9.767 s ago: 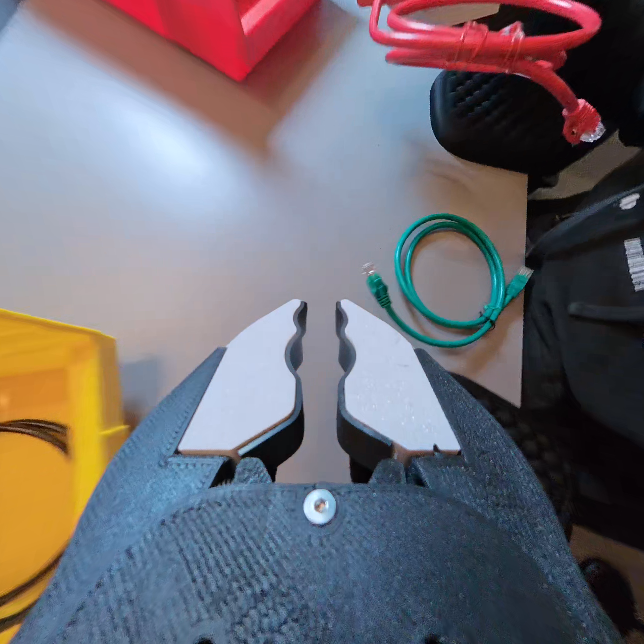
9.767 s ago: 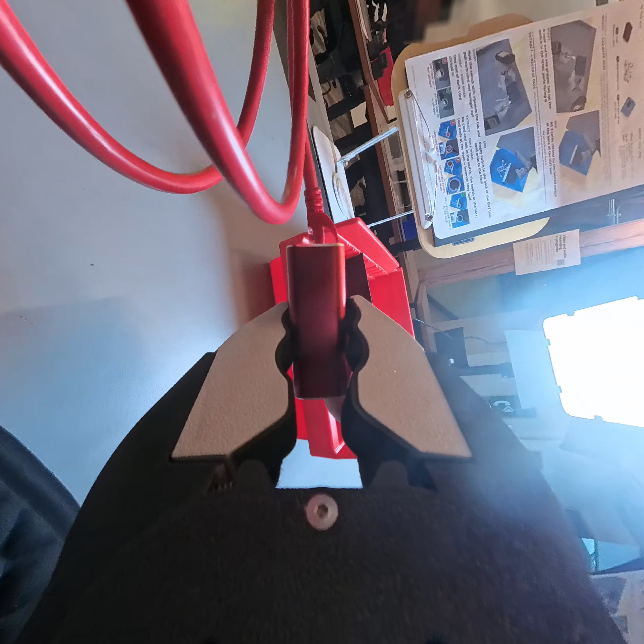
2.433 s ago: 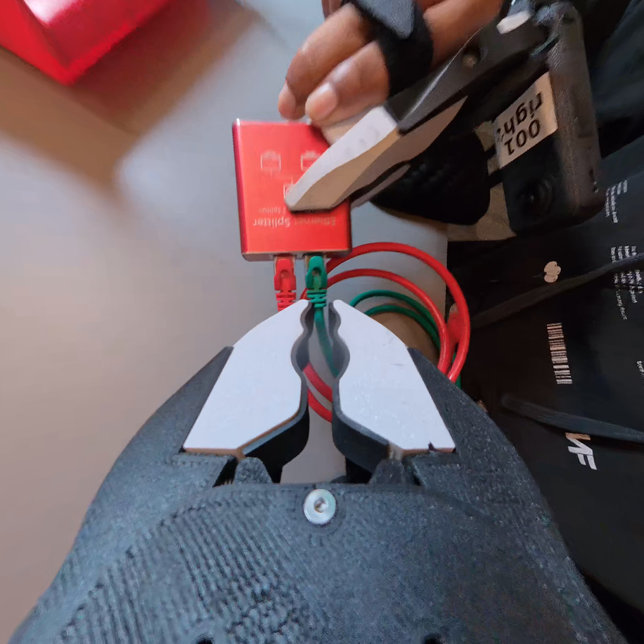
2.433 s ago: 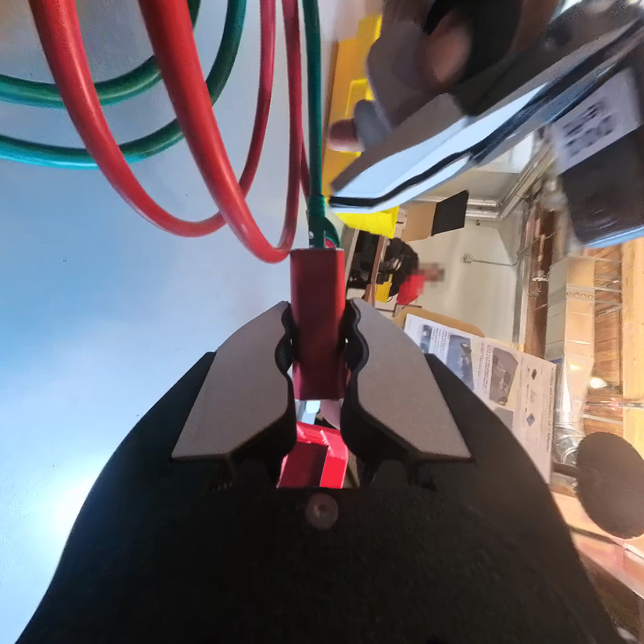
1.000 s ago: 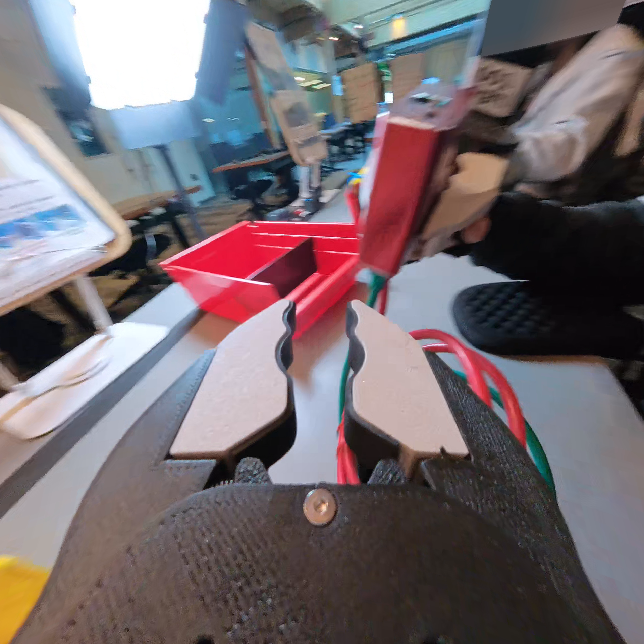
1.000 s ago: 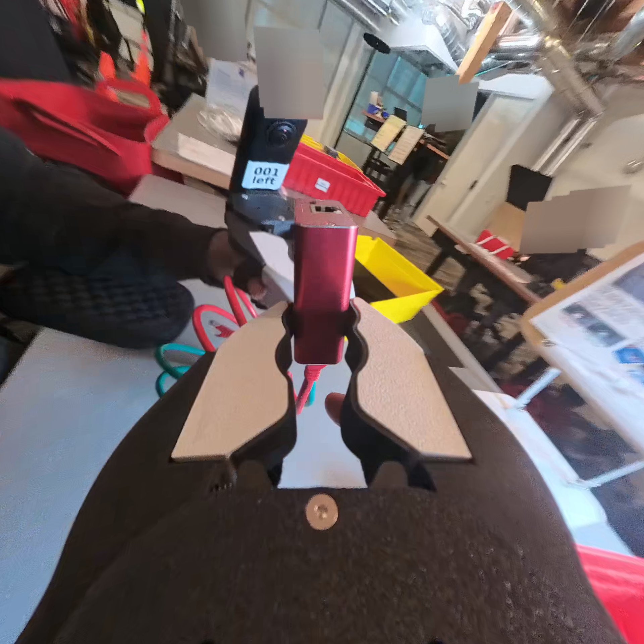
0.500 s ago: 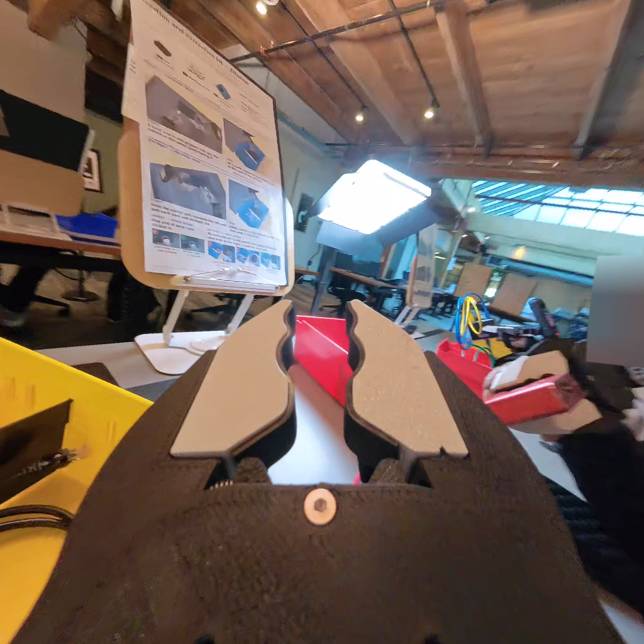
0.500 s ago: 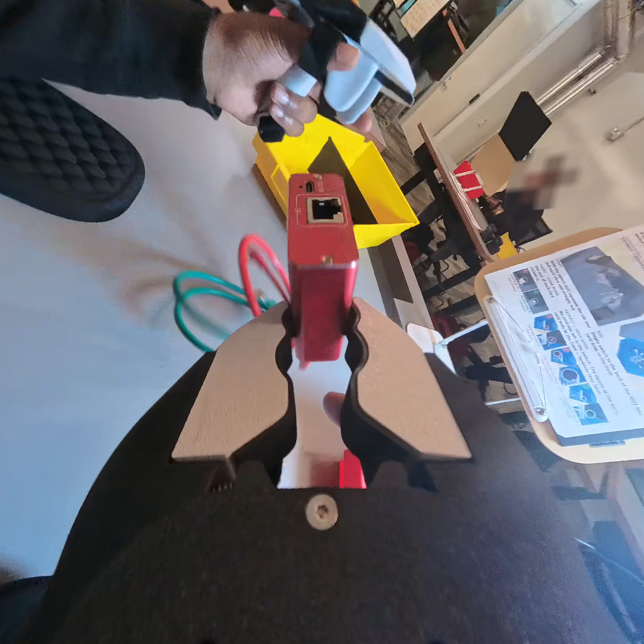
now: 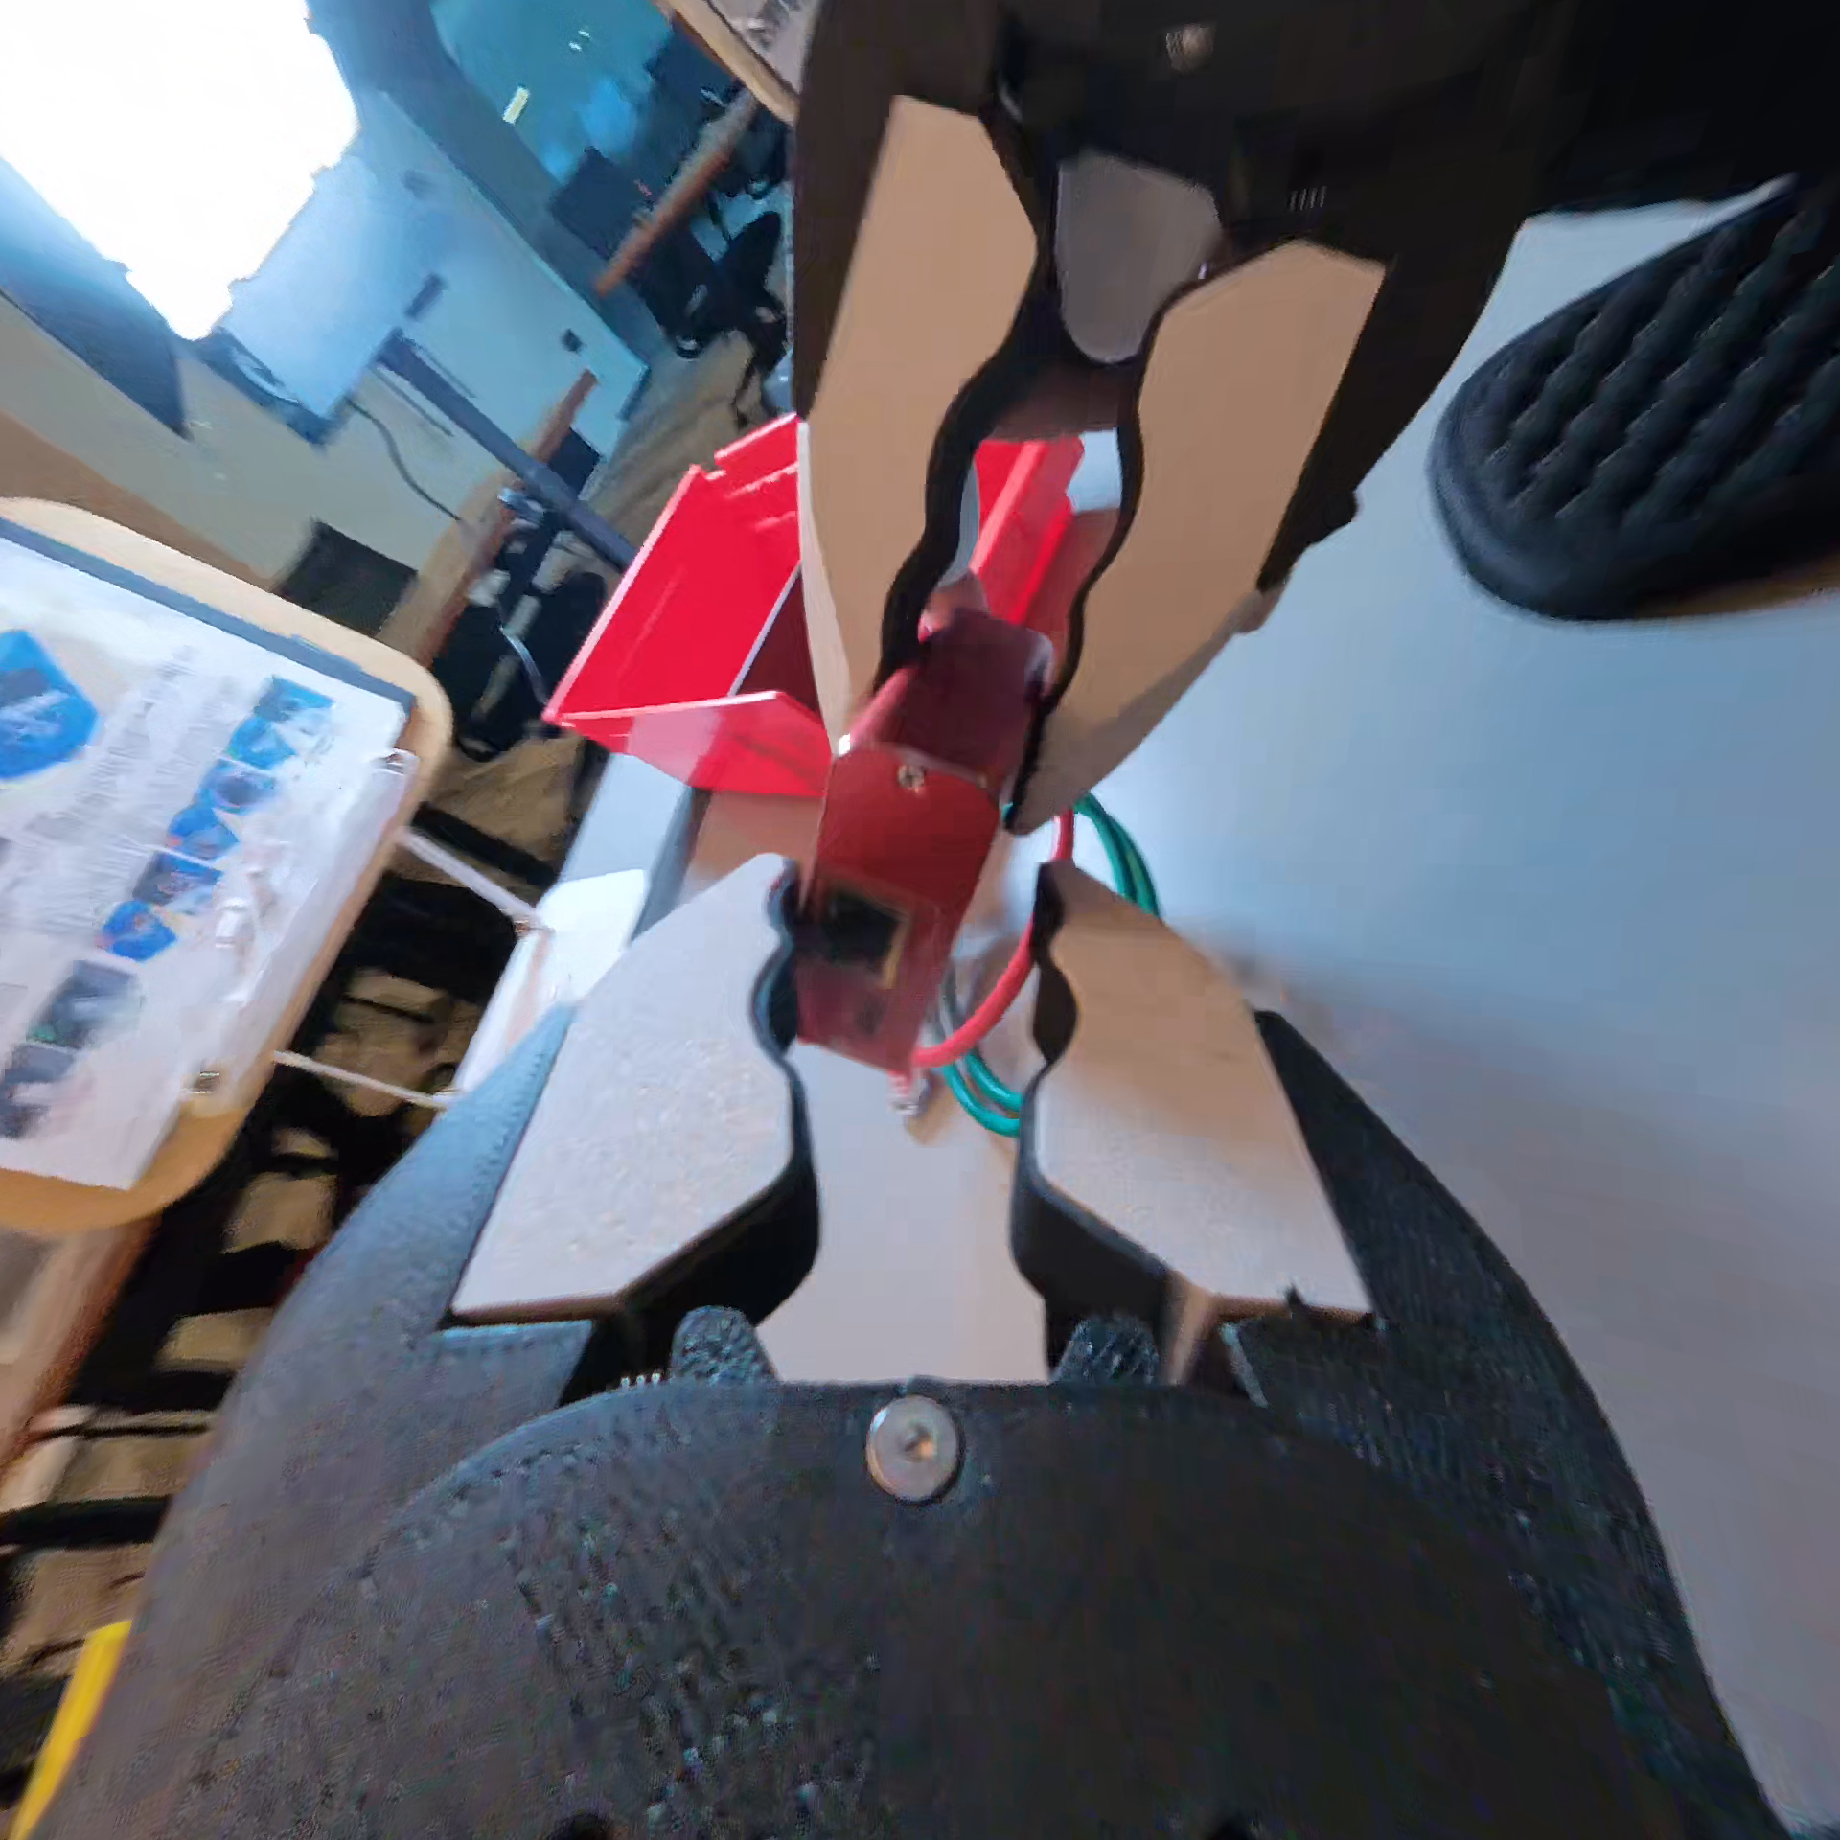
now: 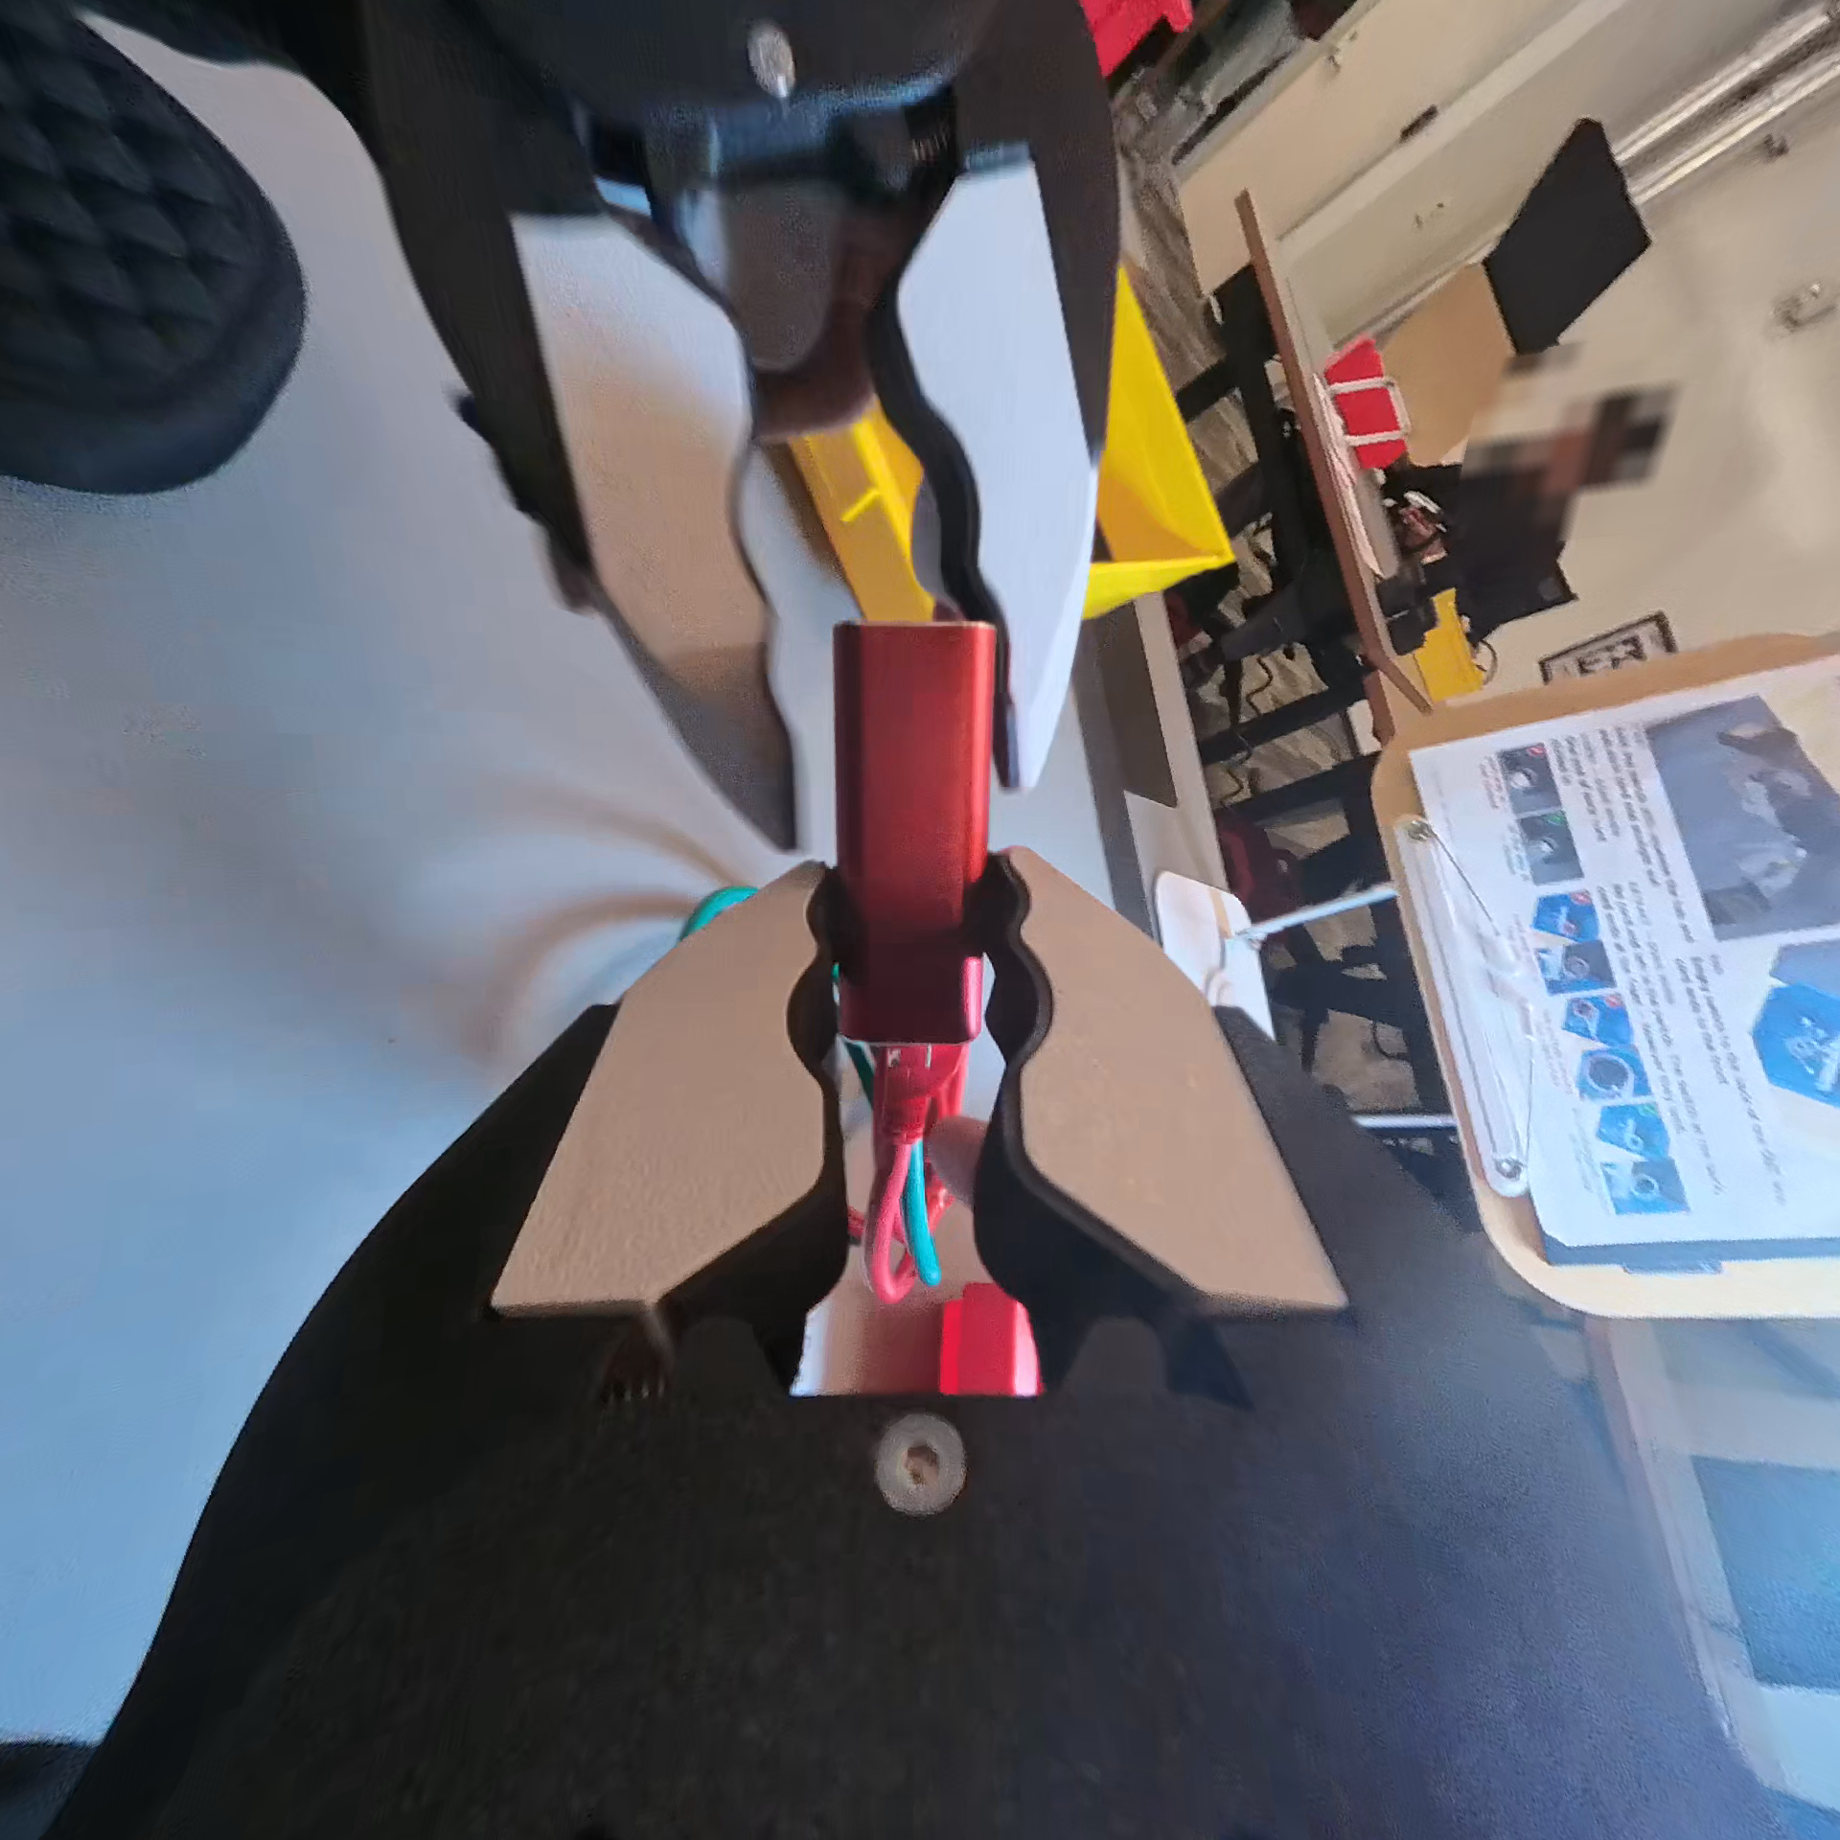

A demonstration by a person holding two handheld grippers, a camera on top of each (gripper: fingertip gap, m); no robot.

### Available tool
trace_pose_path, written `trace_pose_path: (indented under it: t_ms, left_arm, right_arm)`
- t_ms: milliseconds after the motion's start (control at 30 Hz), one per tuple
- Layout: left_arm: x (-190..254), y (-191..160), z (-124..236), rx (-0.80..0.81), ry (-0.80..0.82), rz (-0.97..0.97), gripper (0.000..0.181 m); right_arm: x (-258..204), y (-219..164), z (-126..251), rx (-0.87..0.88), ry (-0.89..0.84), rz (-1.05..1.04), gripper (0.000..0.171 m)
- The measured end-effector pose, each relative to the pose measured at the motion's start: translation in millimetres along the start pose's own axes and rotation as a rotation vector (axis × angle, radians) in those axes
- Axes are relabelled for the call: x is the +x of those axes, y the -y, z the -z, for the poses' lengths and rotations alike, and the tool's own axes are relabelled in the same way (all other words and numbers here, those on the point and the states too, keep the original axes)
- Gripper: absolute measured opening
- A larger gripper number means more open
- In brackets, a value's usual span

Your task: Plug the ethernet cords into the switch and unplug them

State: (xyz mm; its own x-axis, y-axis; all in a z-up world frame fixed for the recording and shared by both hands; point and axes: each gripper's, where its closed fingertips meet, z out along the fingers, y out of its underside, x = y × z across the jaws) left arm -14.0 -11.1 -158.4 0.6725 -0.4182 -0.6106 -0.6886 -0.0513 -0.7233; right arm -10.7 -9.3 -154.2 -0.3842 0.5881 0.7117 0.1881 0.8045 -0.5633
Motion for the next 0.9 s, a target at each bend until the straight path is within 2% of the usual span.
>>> trace_pose_path:
  t_ms: [33, 167, 267, 333, 433, 500, 533, 700, 800, 900]
  left_arm:
    - [0.3, -2.3, -2.0, -0.009, 0.026, -0.053, 0.032]
    - [2.8, 3.6, 6.9, 0.115, -0.021, -0.014, 0.029]
    - [-0.8, 8.6, 16.8, 0.211, -0.034, 0.04, 0.027]
    - [-0.7, 13.6, 21.8, 0.268, -0.054, 0.067, 0.027]
    - [6.6, 23.3, 23.0, 0.333, -0.104, 0.087, 0.028]
    - [10.7, 27.1, 21.4, 0.355, -0.121, 0.091, 0.026]
    - [11.1, 26.7, 21.5, 0.359, -0.12, 0.089, 0.027]
    - [-6.4, 0.9, 21.1, 0.266, -0.102, 0.255, 0.037]
    - [-56.4, -31.1, 40.8, 0.146, 0.115, 0.34, 0.035]
    - [-115.1, -80.7, 80.1, -0.029, 0.308, 0.505, 0.035]
  right_arm:
    - [-4.0, 0.3, -1.0, -0.002, 0.016, 0.01, 0.027]
    - [-2.5, 11.2, 4.0, 0.123, 0.011, -0.028, 0.029]
    - [3.6, 6.3, 8.8, 0.158, 0.041, -0.092, 0.058]
    - [0.3, 4.8, 8.5, 0.19, 0.081, -0.111, 0.063]
    - [-6.8, 8.2, -0.1, 0.218, 0.106, -0.078, 0.058]
    - [-11.7, 15.9, -3.9, 0.255, 0.113, -0.047, 0.035]
    - [-12.3, 17.7, -4.7, 0.26, 0.112, -0.042, 0.034]
    - [-4.2, 5.5, -8.3, 0.132, 0.024, -0.01, 0.028]
    - [11.9, -9.2, -2.2, 0.061, -0.07, -0.011, 0.028]
    - [24.5, -25.0, 2.8, 0.013, -0.148, -0.023, 0.028]
